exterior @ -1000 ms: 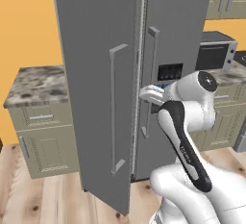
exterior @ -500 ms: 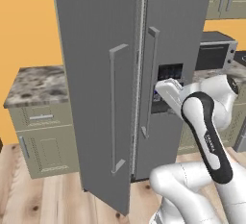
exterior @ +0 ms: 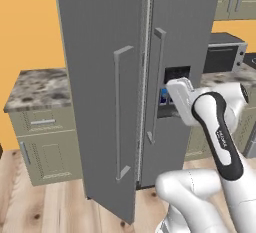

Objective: Retrieve the orange and banana from the fridge and place them into the bowl on the dining table.

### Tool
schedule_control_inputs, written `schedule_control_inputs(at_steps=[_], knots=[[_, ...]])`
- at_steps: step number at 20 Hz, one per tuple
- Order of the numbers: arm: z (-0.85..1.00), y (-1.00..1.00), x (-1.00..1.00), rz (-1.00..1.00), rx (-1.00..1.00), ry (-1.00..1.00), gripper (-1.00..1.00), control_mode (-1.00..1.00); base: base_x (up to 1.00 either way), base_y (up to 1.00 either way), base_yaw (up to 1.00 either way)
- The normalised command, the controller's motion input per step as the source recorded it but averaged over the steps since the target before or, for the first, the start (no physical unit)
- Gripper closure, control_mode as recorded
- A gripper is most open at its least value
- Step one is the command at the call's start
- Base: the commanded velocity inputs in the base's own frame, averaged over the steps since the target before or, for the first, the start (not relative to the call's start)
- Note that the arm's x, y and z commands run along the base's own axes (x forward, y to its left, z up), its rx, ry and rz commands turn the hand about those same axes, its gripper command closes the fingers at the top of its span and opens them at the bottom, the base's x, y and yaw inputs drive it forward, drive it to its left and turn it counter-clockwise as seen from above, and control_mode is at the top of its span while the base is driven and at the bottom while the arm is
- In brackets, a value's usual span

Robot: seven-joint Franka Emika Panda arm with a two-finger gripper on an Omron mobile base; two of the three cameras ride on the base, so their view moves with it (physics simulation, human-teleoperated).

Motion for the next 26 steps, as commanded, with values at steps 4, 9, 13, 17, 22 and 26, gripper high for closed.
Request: schedule_control_inputs(at_steps=[4, 9, 13, 17, 22, 26], knots=[[-0.03, 0.00, 0.54, -0.01, 0.07, 0.05, -1.00, -1.00, 0.00, 0.00, 0.00], [-0.03, -0.03, 0.49, 0.00, 0.10, 0.06, -1.00, -1.00, 0.00, 0.00, 0.00], [-0.15, 0.00, 0.63, 0.00, 0.10, 0.05, -1.00, -1.00, 0.00, 0.00, 0.00], [-0.22, 0.00, 0.72, 0.00, 0.08, 0.08, -1.00, -1.00, 0.00, 0.00, 0.00], [-0.27, 0.05, 0.69, 0.00, 0.04, 0.07, -1.00, -1.00, 0.00, 0.00, 0.00], [-0.44, 0.19, 0.52, 0.00, 0.03, 0.06, -1.00, -1.00, 0.00, 0.00, 0.00]])
